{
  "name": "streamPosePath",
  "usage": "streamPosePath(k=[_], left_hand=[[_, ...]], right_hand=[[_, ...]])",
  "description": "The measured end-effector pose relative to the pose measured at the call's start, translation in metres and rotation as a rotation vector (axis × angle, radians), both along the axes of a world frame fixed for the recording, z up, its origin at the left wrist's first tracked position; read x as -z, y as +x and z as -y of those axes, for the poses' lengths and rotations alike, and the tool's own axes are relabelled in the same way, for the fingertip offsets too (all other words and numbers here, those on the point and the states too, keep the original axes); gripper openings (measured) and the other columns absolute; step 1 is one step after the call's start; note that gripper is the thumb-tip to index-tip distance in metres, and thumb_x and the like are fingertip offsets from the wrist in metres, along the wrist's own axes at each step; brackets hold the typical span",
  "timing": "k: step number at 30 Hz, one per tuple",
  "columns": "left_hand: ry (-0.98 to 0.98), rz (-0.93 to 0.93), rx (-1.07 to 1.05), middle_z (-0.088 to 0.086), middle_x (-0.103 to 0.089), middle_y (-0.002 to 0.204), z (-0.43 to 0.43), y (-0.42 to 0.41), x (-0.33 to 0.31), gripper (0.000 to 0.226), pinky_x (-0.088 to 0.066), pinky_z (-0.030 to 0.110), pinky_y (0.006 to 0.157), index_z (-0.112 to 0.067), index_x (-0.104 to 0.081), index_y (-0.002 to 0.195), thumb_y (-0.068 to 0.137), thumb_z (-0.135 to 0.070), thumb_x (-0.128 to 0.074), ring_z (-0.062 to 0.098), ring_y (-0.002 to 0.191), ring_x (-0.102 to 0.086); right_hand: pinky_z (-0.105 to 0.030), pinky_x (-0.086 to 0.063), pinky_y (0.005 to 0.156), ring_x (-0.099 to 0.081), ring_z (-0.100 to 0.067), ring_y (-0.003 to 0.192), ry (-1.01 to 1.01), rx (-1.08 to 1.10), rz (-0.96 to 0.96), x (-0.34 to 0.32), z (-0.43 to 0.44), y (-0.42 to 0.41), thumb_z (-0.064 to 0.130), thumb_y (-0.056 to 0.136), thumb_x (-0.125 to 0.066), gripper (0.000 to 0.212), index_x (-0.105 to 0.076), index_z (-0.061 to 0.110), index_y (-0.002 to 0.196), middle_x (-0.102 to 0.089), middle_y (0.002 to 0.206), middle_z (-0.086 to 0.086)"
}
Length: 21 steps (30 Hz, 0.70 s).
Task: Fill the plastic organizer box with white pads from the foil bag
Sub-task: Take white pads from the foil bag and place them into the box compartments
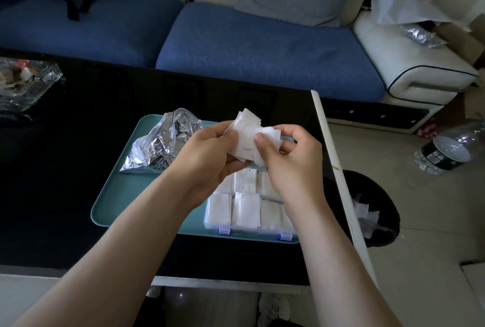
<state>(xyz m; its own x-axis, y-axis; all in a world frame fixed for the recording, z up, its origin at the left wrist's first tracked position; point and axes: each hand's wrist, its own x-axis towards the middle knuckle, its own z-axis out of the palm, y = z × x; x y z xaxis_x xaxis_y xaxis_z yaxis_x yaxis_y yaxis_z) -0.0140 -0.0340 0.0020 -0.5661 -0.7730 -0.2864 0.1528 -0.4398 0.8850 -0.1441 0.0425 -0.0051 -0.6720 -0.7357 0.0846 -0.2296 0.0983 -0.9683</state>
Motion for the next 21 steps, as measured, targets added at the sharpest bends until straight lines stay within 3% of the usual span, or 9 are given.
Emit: streamPosePath(k=[7, 10, 14, 17, 21], left_hand=[[0.013, -0.021, 0.028, 0.019, -0.074, 0.125, -0.001, -0.003, 0.0, 0.029, -0.061, 0.043, 0.098, -0.003, -0.063, 0.134, 0.111, -0.012, -0.049, 0.03, 0.114, -0.074], [-0.007, 0.021, -0.015, 0.019, -0.074, 0.124, 0.0, -0.003, 0.003, 0.028, -0.062, 0.045, 0.096, -0.004, -0.063, 0.134, 0.11, -0.009, -0.051, 0.03, 0.111, -0.075], [0.013, 0.044, -0.064, 0.02, -0.071, 0.126, 0.002, -0.001, 0.003, 0.028, -0.064, 0.041, 0.087, -0.005, -0.062, 0.136, 0.11, -0.011, -0.052, 0.032, 0.109, -0.075], [0.002, 0.071, -0.056, 0.017, -0.074, 0.121, 0.001, 0.0, 0.001, 0.025, -0.064, 0.035, 0.082, -0.008, -0.064, 0.131, 0.11, -0.012, -0.052, 0.028, 0.107, -0.076], [-0.001, 0.072, -0.073, 0.019, -0.072, 0.122, 0.002, 0.0, 0.002, 0.025, -0.065, 0.039, 0.086, -0.006, -0.064, 0.131, 0.109, -0.012, -0.054, 0.032, 0.109, -0.075]], right_hand=[[-0.011, -0.054, 0.066, -0.07, -0.001, 0.081, -0.021, 0.07, -0.281, 0.001, 0.0, 0.002, 0.033, 0.089, -0.085, 0.024, -0.075, 0.018, 0.104, -0.074, 0.092, 0.01], [-0.011, -0.053, 0.065, -0.069, -0.001, 0.083, -0.028, 0.076, -0.288, 0.0, 0.0, 0.002, 0.03, 0.09, -0.084, 0.022, -0.076, 0.018, 0.106, -0.074, 0.094, 0.01], [-0.008, -0.051, 0.063, -0.066, 0.005, 0.092, -0.058, 0.099, -0.064, -0.004, -0.001, -0.001, 0.021, 0.1, -0.069, 0.019, -0.073, 0.022, 0.119, -0.072, 0.106, 0.008], [-0.01, -0.052, 0.059, -0.07, -0.005, 0.093, -0.046, 0.09, 0.21, -0.011, -0.003, -0.002, 0.012, 0.102, -0.06, 0.026, -0.069, 0.028, 0.121, -0.069, 0.114, 0.003], [-0.025, -0.05, 0.063, -0.064, -0.014, 0.085, 0.067, 0.0, 0.358, -0.022, -0.003, -0.001, 0.003, 0.094, -0.052, 0.033, -0.064, 0.025, 0.114, -0.066, 0.108, -0.003]])
